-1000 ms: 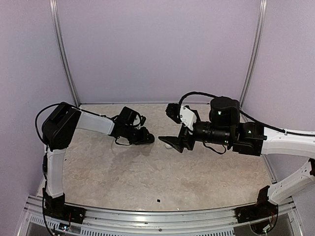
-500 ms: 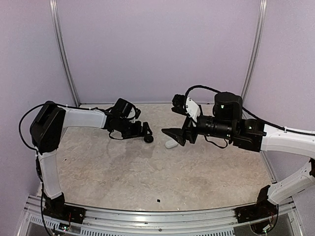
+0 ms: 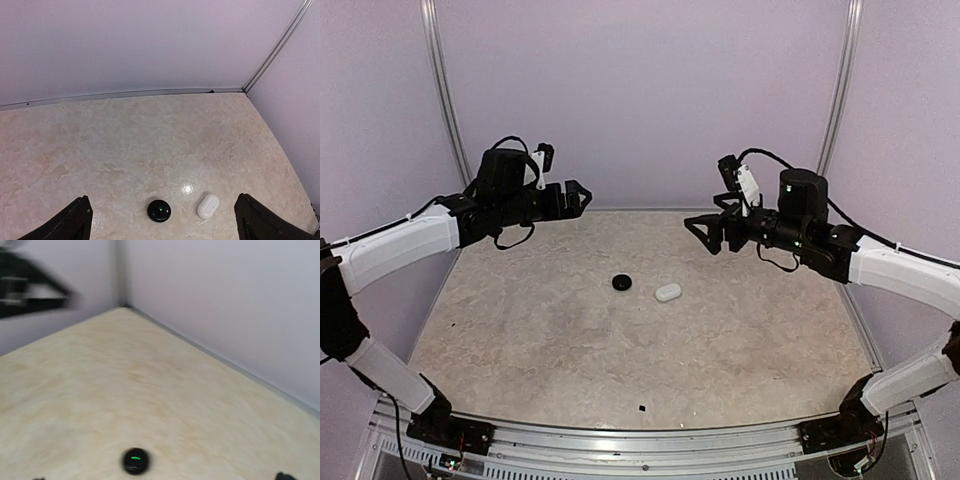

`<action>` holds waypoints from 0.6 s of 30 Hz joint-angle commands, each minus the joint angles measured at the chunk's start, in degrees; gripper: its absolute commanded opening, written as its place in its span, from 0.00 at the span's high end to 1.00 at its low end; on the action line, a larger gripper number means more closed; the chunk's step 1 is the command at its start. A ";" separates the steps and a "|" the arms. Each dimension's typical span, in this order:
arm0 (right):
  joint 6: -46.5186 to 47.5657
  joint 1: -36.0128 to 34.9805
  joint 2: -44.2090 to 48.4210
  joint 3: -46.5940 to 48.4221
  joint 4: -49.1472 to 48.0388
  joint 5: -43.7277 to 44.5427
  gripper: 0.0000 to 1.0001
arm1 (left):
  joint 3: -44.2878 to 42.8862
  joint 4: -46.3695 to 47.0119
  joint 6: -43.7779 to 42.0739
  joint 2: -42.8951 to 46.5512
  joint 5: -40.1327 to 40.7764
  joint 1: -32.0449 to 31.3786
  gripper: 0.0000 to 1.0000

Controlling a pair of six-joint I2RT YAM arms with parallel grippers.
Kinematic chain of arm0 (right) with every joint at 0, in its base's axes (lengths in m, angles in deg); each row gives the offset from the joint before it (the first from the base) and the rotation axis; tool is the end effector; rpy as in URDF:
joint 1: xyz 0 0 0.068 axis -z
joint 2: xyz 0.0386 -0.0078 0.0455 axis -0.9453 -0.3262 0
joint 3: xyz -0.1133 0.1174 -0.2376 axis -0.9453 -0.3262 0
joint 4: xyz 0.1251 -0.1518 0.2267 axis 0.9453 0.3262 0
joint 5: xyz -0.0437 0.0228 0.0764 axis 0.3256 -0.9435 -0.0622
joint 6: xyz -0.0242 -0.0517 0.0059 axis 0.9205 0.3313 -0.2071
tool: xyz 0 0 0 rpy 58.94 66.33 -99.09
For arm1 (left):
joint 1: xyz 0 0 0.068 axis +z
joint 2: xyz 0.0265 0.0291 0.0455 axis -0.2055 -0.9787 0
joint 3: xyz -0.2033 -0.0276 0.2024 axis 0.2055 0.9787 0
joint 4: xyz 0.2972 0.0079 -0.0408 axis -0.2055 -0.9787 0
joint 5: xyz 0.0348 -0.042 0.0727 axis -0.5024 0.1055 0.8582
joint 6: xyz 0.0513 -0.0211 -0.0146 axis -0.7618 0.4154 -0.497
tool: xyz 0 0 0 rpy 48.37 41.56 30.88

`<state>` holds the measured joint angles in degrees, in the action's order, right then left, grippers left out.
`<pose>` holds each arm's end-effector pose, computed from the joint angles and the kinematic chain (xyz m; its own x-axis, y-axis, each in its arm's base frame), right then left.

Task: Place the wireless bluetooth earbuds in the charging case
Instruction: Reset both arms

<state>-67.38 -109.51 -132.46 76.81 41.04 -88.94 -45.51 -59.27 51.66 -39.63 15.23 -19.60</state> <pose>0.2672 0.2228 0.3385 -0.1604 -0.0926 -0.9827 -0.7534 0.6547 0.0613 0.3397 -0.2072 0.3378 -0.4819 -0.1066 -0.8697 0.3686 0.8758 -0.3116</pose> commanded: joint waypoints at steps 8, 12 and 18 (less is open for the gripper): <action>-17.24 12.61 -2.45 -13.13 -10.83 -3.60 0.00 | 22.37 15.44 1.64 16.74 9.59 2.53 0.01; -19.24 14.48 -4.61 -17.83 -14.97 -4.73 0.01 | 27.98 17.67 3.30 18.65 10.34 2.55 0.01; -20.87 14.90 -6.84 -22.87 -20.70 -3.02 0.01 | 34.77 22.70 4.73 21.31 11.99 2.50 0.01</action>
<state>-85.83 -95.21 -138.45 56.46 27.58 -92.18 -13.99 -42.81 54.79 -20.98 25.22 -17.31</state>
